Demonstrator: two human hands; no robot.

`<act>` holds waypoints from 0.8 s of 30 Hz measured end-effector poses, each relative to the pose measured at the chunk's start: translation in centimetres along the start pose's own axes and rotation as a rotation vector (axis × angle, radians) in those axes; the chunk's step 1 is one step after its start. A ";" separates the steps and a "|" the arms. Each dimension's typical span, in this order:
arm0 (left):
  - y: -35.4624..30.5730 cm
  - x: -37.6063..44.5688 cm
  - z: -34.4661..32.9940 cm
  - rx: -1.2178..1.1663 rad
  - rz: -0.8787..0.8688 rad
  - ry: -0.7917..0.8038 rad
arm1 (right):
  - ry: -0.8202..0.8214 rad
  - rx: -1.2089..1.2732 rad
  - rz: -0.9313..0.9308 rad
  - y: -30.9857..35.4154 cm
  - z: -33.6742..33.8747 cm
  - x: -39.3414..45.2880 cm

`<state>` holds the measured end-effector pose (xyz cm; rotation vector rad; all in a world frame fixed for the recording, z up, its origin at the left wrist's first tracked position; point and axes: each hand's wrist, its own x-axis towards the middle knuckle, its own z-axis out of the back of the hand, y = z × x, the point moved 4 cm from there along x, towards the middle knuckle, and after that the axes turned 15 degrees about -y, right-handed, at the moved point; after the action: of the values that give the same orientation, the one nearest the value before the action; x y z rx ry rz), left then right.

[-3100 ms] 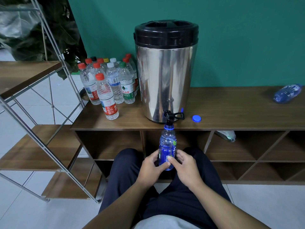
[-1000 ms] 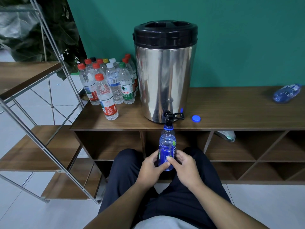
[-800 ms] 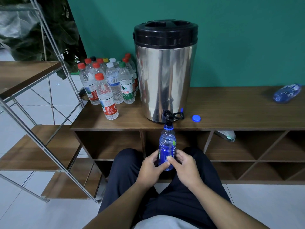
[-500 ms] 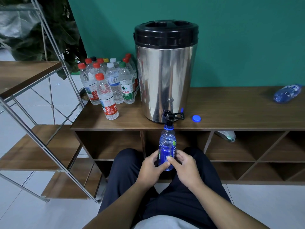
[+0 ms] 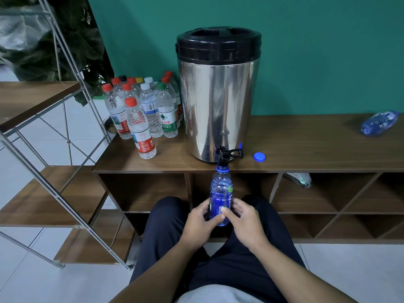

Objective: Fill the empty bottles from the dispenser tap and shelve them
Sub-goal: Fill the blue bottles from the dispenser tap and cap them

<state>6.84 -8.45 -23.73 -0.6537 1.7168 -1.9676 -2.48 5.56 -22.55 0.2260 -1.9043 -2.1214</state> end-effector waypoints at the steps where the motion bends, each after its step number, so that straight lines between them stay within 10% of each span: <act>1: 0.0 0.0 0.0 0.001 0.001 -0.002 | 0.000 0.000 -0.002 0.0 0.0 0.0; 24: 0.0 0.0 0.1 0.020 0.008 -0.019 | -0.009 0.005 0.008 0.4 0.0 -0.2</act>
<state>6.92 -8.55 -23.68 -0.6550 1.6841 -1.9645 -2.23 5.58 -22.14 0.2098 -1.9122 -2.1157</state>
